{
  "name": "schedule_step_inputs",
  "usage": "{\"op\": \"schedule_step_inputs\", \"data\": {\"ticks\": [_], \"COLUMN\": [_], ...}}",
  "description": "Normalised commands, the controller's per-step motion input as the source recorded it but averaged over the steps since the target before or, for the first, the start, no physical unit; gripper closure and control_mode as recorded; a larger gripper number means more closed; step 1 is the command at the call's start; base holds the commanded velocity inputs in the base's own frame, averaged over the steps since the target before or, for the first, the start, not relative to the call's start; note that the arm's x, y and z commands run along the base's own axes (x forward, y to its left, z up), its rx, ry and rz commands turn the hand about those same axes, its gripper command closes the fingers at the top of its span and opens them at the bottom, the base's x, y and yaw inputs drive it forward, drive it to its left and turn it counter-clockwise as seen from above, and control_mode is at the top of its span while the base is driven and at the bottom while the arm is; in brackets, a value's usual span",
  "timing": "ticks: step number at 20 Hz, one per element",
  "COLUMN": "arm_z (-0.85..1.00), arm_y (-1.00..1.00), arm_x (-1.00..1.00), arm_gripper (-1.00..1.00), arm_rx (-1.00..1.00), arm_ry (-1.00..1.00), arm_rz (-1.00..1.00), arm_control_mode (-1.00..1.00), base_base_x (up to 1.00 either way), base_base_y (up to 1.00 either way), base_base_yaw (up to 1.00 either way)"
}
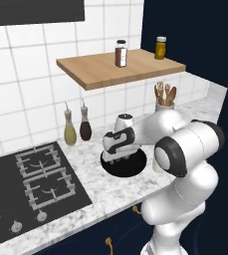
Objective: Grab a lemon wedge from the fridge and one ice cube from the ice bowl, and put them in the glass of lemonade.
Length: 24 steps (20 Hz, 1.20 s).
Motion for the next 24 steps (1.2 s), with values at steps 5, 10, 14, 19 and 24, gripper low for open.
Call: {"op": "schedule_step_inputs", "data": {"ticks": [5, 10, 14, 19, 24], "arm_z": [0.0, -0.02, -0.21, -0.24, -0.07], "arm_y": [0.0, 0.0, 0.0, 0.0, 0.0], "arm_x": [0.31, 0.18, 0.01, 0.0, 0.0], "arm_gripper": [-1.0, -1.0, -1.0, -1.0, -1.0], "arm_rx": [0.03, 0.04, 0.0, 0.0, 0.0], "arm_ry": [-0.06, -0.02, -0.05, -0.07, 0.0], "arm_rz": [-0.14, -0.16, -0.1, -0.11, -0.05], "arm_control_mode": [-1.0, -1.0, -1.0, -1.0, -1.0], "base_base_x": [0.0, 0.0, 0.0, 0.0, 0.0], "base_base_y": [0.0, 0.0, 0.0, 0.0, 0.0], "base_base_yaw": [0.0, 0.0, 0.0, 0.0, 0.0]}}
